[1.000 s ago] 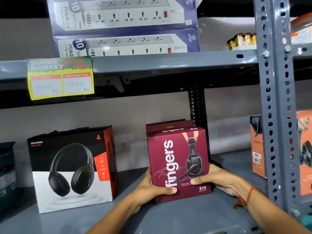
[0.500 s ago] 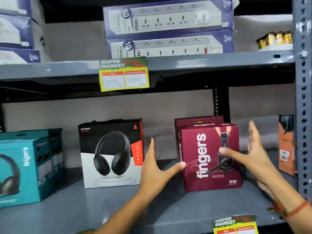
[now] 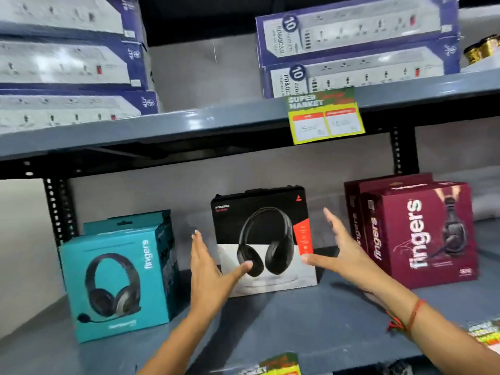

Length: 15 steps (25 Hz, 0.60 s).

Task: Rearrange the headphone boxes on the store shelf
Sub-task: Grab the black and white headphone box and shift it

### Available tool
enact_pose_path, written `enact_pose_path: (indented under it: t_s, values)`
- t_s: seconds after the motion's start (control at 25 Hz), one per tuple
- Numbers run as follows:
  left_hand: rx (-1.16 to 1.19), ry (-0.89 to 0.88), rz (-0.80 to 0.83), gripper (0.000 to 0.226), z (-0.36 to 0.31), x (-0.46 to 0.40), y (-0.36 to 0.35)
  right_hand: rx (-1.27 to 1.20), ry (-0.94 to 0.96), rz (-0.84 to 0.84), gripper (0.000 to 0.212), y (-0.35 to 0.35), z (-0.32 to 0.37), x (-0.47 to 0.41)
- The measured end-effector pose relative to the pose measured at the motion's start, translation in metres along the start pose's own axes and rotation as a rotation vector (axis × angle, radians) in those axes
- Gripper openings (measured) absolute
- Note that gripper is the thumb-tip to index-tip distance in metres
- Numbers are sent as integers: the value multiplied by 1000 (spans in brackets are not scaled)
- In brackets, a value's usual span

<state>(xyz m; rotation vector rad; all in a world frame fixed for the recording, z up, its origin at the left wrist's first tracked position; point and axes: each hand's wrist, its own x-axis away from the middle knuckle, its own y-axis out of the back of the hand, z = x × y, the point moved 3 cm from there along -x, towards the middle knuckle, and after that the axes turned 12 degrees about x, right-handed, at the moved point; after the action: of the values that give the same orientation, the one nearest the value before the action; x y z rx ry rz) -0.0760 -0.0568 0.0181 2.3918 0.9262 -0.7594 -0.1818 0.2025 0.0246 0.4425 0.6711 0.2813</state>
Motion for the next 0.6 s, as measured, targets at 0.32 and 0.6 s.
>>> enact_pose_path:
  t_s: [0.32, 0.6]
  values:
    - [329, 425, 406, 90, 80, -50, -20, -242, -231, 319, 135, -35, -58, -64]
    - [385, 446, 538, 94, 99, -68, -29, -245, -221, 377, 72, -53, -66, -88]
